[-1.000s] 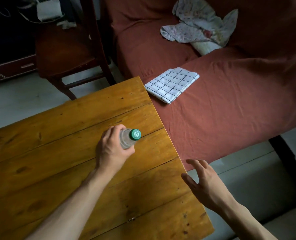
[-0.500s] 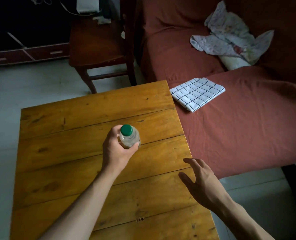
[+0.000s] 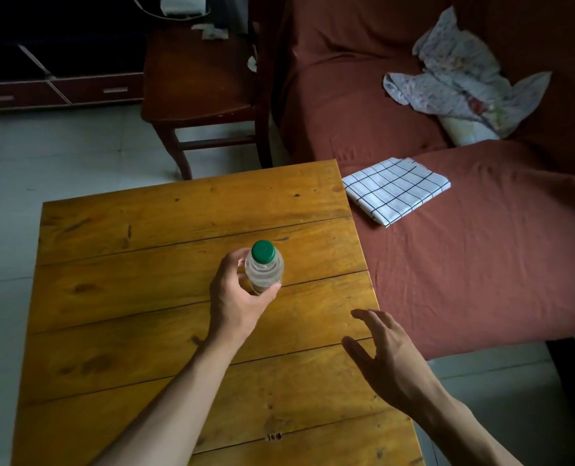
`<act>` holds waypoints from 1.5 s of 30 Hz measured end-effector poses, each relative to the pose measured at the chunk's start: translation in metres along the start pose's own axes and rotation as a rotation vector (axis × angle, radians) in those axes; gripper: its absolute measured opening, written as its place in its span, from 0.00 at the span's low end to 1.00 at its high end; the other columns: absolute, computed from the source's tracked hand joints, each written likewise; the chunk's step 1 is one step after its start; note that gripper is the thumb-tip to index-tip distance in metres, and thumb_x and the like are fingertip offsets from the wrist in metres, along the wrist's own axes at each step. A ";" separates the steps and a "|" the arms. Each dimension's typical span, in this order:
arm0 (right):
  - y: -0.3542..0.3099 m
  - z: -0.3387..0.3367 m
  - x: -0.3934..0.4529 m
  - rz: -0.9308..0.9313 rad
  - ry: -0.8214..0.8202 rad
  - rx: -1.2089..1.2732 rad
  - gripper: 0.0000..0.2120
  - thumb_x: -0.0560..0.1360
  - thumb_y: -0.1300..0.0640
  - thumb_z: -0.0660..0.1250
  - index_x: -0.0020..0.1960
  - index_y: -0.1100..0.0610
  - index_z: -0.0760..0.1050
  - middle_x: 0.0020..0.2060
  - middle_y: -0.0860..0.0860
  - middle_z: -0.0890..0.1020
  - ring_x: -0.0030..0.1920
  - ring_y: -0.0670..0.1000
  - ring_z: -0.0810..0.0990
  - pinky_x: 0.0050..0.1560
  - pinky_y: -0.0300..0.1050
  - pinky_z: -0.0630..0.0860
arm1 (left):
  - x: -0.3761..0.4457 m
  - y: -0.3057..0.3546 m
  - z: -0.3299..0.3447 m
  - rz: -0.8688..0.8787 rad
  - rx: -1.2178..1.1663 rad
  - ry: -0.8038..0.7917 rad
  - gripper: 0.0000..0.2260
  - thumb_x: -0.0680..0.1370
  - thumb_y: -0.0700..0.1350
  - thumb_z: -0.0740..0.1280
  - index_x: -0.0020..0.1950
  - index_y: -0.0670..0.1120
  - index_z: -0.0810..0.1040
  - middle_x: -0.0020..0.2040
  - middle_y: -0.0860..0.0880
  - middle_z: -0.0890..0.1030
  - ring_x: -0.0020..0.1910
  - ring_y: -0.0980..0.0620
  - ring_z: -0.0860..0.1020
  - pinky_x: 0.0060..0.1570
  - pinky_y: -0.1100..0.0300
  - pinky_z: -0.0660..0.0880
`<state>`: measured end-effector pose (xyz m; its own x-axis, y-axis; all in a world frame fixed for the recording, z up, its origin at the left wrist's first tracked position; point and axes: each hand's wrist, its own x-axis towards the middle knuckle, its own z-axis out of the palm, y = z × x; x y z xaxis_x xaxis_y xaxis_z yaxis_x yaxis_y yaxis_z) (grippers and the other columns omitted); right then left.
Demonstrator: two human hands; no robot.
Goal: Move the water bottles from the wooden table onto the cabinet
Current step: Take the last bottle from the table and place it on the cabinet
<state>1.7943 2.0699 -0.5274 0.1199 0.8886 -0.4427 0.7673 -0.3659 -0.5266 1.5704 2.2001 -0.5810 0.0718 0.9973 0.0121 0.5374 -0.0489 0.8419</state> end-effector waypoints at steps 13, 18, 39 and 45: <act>0.009 -0.012 -0.007 0.020 0.046 0.012 0.28 0.78 0.40 0.62 0.75 0.50 0.64 0.71 0.51 0.70 0.64 0.50 0.74 0.60 0.46 0.76 | 0.007 0.014 0.003 -0.018 0.066 -0.026 0.29 0.64 0.46 0.82 0.61 0.47 0.74 0.55 0.53 0.79 0.53 0.54 0.78 0.50 0.50 0.81; 0.006 -0.033 -0.015 0.041 0.063 0.022 0.28 0.78 0.40 0.62 0.74 0.50 0.64 0.70 0.52 0.71 0.66 0.51 0.73 0.59 0.44 0.73 | 0.004 0.044 -0.011 0.015 0.014 -0.027 0.30 0.63 0.48 0.82 0.61 0.49 0.74 0.55 0.54 0.79 0.54 0.54 0.79 0.49 0.55 0.82; -0.094 -0.230 -0.130 -0.052 0.372 0.250 0.21 0.79 0.44 0.65 0.68 0.53 0.73 0.64 0.50 0.78 0.61 0.49 0.77 0.60 0.45 0.74 | -0.025 0.342 -0.143 0.236 -0.199 0.028 0.24 0.62 0.53 0.81 0.54 0.52 0.77 0.48 0.57 0.83 0.48 0.64 0.81 0.44 0.64 0.81; -0.095 -0.245 -0.157 -0.058 0.367 0.516 0.15 0.79 0.45 0.64 0.60 0.52 0.78 0.54 0.45 0.83 0.55 0.46 0.81 0.56 0.46 0.78 | -0.055 0.389 -0.147 0.302 -0.257 0.017 0.23 0.60 0.58 0.78 0.51 0.51 0.79 0.45 0.55 0.85 0.44 0.60 0.83 0.41 0.57 0.83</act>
<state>1.8567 2.0330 -0.2296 0.3656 0.9145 -0.1736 0.3874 -0.3191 -0.8650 1.6516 2.1340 -0.1749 0.1793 0.9409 0.2874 0.2666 -0.3277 0.9064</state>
